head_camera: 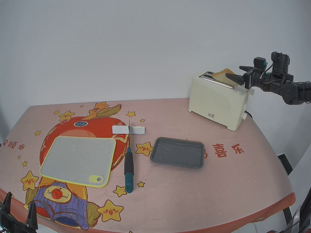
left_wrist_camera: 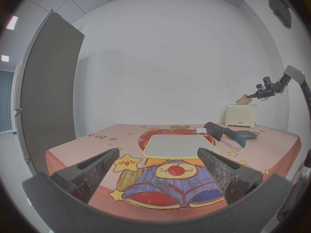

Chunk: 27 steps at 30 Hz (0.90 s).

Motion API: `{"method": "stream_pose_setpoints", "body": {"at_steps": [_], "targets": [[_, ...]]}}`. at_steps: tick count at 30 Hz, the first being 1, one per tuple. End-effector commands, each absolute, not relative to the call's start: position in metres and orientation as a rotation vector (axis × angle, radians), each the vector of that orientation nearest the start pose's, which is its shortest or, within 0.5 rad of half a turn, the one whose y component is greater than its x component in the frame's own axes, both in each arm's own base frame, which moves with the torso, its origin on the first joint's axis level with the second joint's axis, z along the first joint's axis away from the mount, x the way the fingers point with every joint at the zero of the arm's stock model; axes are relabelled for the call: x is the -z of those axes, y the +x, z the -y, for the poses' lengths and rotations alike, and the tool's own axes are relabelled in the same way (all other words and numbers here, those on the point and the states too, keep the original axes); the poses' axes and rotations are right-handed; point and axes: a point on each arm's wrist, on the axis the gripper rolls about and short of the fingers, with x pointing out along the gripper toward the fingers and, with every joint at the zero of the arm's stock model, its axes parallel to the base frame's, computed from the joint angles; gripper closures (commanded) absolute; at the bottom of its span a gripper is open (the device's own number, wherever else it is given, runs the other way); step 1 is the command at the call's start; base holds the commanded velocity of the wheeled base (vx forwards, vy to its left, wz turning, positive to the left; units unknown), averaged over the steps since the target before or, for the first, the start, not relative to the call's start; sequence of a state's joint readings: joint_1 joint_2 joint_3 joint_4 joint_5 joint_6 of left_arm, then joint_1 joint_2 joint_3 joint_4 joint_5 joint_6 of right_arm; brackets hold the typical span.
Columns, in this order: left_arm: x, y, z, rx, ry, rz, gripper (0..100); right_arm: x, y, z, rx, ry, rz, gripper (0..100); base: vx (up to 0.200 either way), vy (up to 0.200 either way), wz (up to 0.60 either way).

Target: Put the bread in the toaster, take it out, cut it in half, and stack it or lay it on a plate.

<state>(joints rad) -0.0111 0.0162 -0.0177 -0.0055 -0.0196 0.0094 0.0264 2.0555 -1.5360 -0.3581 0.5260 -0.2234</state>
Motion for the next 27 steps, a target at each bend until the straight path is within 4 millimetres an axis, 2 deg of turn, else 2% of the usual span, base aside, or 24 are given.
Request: {"method": "stream_pose_setpoints", "body": {"at_steps": [1, 15, 24, 27], "targets": [[-0.076, -0.023, 0.0, 0.031, 0.009, 0.006, 0, -0.227, 0.432, -0.025, -0.569, -0.178, -0.091, 0, 0.0, 0.0, 0.0], [-0.076, -0.023, 0.0, 0.031, 0.009, 0.006, 0, -0.224, 0.436, -0.024, -0.519, -0.176, -0.093, 0, 0.0, 0.0, 0.0], [-0.076, -0.023, 0.0, 0.031, 0.009, 0.006, 0, -0.226, 0.432, -0.025, -0.52, -0.17, -0.092, 0, 0.0, 0.0, 0.0], [-0.076, -0.023, 0.0, 0.031, 0.009, 0.006, 0, -0.232, 0.426, -0.021, -0.511, -0.164, -0.086, 0, 0.0, 0.0, 0.0]]}}
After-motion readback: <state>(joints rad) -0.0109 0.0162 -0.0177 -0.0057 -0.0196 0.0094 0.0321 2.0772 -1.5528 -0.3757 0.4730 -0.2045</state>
